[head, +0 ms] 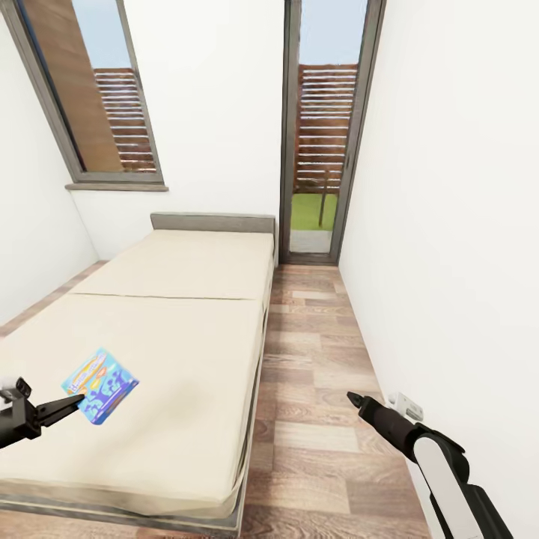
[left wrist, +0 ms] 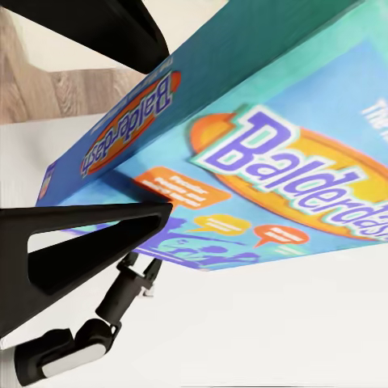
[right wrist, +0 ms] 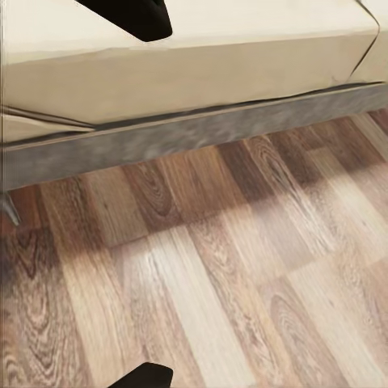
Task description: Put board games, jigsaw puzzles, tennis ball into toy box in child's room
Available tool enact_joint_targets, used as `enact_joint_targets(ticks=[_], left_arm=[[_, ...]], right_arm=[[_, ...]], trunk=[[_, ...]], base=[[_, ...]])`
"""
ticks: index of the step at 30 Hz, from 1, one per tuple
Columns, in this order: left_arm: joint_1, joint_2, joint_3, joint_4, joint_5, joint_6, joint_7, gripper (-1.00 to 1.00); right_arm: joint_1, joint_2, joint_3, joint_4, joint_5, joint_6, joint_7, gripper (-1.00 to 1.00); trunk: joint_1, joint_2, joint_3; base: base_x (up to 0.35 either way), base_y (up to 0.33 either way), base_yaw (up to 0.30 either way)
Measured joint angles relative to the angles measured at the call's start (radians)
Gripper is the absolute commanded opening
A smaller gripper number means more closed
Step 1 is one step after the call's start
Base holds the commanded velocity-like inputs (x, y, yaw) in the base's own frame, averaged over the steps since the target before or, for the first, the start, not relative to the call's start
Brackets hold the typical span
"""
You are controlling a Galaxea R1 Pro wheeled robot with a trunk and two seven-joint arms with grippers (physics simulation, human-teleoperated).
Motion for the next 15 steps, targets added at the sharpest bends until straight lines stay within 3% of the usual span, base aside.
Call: enact_joint_targets(ticks=[5, 15], left_arm=[[0.000, 0.000, -0.002, -0.028, 0.009, 0.000, 0.000, -1.00], [0.001, 0.000, -0.003, -0.033, 0.012, 0.000, 0.000, -1.00]], right_arm=[[0.000, 0.000, 0.000, 0.000, 0.000, -0.001, 0.002, 1.00], [0.000, 0.000, 0.001, -0.001, 0.000, -0.001, 0.002, 1.00]], trunk=[[-0.019, 0.035, 0.016], [-0.058, 0.105, 0.051]], base=[[-0.184, 0.000, 0.000], [-0.021, 0.000, 0.000]])
